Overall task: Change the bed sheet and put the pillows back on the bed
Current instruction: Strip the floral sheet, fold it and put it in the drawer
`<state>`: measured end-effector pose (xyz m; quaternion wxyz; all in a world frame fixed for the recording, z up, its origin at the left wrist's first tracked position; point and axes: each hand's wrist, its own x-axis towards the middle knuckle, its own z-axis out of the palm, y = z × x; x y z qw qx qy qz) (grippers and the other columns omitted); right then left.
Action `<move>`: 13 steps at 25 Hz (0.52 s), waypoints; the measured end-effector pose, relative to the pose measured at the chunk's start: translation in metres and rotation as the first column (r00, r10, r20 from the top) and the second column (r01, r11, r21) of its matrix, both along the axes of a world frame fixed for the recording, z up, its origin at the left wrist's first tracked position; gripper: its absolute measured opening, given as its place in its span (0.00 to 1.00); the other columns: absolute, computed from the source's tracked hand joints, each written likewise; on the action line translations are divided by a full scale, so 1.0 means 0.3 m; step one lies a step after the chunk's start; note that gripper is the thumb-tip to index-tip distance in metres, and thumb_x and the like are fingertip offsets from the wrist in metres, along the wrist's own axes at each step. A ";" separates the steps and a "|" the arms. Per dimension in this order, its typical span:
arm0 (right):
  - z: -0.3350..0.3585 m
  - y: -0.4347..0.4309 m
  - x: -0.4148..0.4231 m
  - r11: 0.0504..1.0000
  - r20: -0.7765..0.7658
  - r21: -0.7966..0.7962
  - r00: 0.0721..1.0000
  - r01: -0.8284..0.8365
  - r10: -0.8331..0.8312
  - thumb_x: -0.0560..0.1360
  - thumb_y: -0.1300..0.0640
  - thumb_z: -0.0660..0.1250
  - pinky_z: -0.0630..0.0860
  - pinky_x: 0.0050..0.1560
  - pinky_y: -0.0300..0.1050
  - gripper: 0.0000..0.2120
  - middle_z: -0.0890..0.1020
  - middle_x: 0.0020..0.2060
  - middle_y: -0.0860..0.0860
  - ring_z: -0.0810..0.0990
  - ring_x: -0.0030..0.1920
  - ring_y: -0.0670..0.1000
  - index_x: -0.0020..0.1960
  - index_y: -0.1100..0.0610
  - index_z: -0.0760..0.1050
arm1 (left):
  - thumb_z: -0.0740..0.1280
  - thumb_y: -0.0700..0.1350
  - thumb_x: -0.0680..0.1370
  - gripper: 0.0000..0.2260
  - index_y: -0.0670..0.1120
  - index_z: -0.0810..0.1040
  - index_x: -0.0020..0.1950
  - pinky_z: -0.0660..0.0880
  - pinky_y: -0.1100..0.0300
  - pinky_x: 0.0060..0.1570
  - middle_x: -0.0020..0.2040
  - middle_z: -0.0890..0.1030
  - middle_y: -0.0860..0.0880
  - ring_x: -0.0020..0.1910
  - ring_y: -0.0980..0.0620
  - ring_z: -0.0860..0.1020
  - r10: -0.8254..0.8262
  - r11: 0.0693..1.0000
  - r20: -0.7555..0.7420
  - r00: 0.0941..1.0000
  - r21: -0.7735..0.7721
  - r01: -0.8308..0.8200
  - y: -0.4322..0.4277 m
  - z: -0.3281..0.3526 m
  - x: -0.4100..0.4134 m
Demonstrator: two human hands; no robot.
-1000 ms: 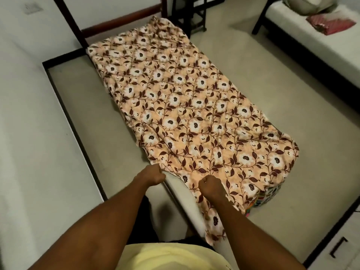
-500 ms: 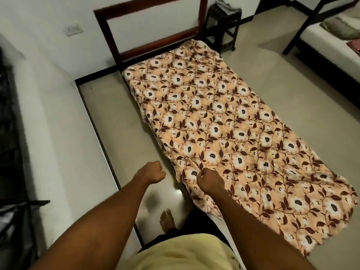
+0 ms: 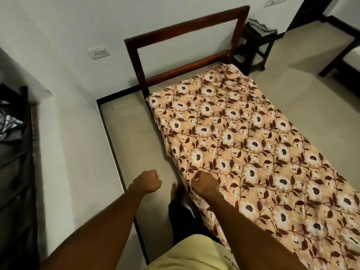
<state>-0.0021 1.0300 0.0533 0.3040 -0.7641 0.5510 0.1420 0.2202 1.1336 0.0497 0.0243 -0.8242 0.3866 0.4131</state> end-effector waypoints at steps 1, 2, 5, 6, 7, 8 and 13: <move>-0.013 -0.073 0.070 1.000 -0.013 0.022 1.000 0.006 -0.006 0.80 0.42 0.60 0.79 0.53 0.49 0.16 0.84 0.51 0.50 0.82 0.51 0.53 0.57 0.51 0.80 | 0.68 0.52 0.80 0.13 0.47 0.78 0.61 0.79 0.51 0.60 0.57 0.81 0.47 0.56 0.47 0.80 -0.002 1.000 0.007 1.000 0.005 0.002 -0.061 0.000 0.086; -0.015 -0.141 0.144 0.999 -0.018 0.046 1.000 0.012 -0.011 0.80 0.41 0.60 0.79 0.54 0.49 0.16 0.84 0.50 0.50 0.81 0.50 0.52 0.56 0.50 0.80 | 0.68 0.52 0.80 0.13 0.47 0.78 0.60 0.79 0.52 0.59 0.56 0.81 0.47 0.55 0.48 0.80 -0.011 1.000 0.009 1.000 0.018 0.010 -0.125 0.007 0.176; 0.030 -0.329 0.323 0.999 -0.032 0.049 1.000 0.003 -0.002 0.80 0.40 0.59 0.77 0.56 0.49 0.19 0.83 0.53 0.50 0.81 0.54 0.53 0.58 0.52 0.80 | 0.67 0.53 0.80 0.10 0.48 0.79 0.56 0.79 0.53 0.55 0.54 0.81 0.48 0.52 0.50 0.80 -0.032 0.999 0.026 0.999 0.010 0.031 -0.309 0.040 0.383; 0.048 -0.403 0.389 1.000 -0.026 0.026 1.000 -0.003 0.004 0.80 0.40 0.59 0.77 0.56 0.50 0.19 0.83 0.54 0.51 0.81 0.55 0.54 0.59 0.52 0.80 | 0.67 0.53 0.80 0.10 0.48 0.79 0.56 0.79 0.52 0.55 0.53 0.81 0.48 0.52 0.49 0.80 -0.028 1.000 0.027 0.999 -0.002 0.028 -0.378 0.055 0.456; 0.060 -0.458 0.444 1.000 -0.017 0.019 1.000 -0.003 0.004 0.80 0.42 0.60 0.78 0.55 0.49 0.19 0.84 0.54 0.51 0.82 0.55 0.55 0.60 0.52 0.81 | 0.67 0.52 0.80 0.10 0.48 0.79 0.55 0.79 0.51 0.56 0.53 0.81 0.48 0.51 0.49 0.80 -0.023 1.000 0.027 0.999 -0.012 0.023 -0.429 0.060 0.514; 0.082 -0.541 0.521 1.000 -0.002 0.008 1.000 0.010 -0.010 0.80 0.43 0.60 0.79 0.53 0.49 0.17 0.84 0.54 0.51 0.82 0.54 0.54 0.59 0.52 0.81 | 0.68 0.52 0.80 0.10 0.48 0.79 0.55 0.80 0.49 0.56 0.52 0.81 0.49 0.51 0.49 0.80 -0.014 1.000 0.032 0.999 -0.021 0.014 -0.513 0.070 0.593; 0.087 -0.816 0.792 0.998 0.001 -0.005 0.998 0.061 -0.061 0.81 0.44 0.61 0.78 0.55 0.48 0.17 0.85 0.56 0.51 0.82 0.56 0.54 0.62 0.51 0.81 | 0.69 0.51 0.79 0.10 0.47 0.79 0.55 0.80 0.51 0.55 0.52 0.81 0.48 0.51 0.49 0.80 -0.044 0.999 0.010 0.999 -0.029 0.045 -0.864 0.064 0.862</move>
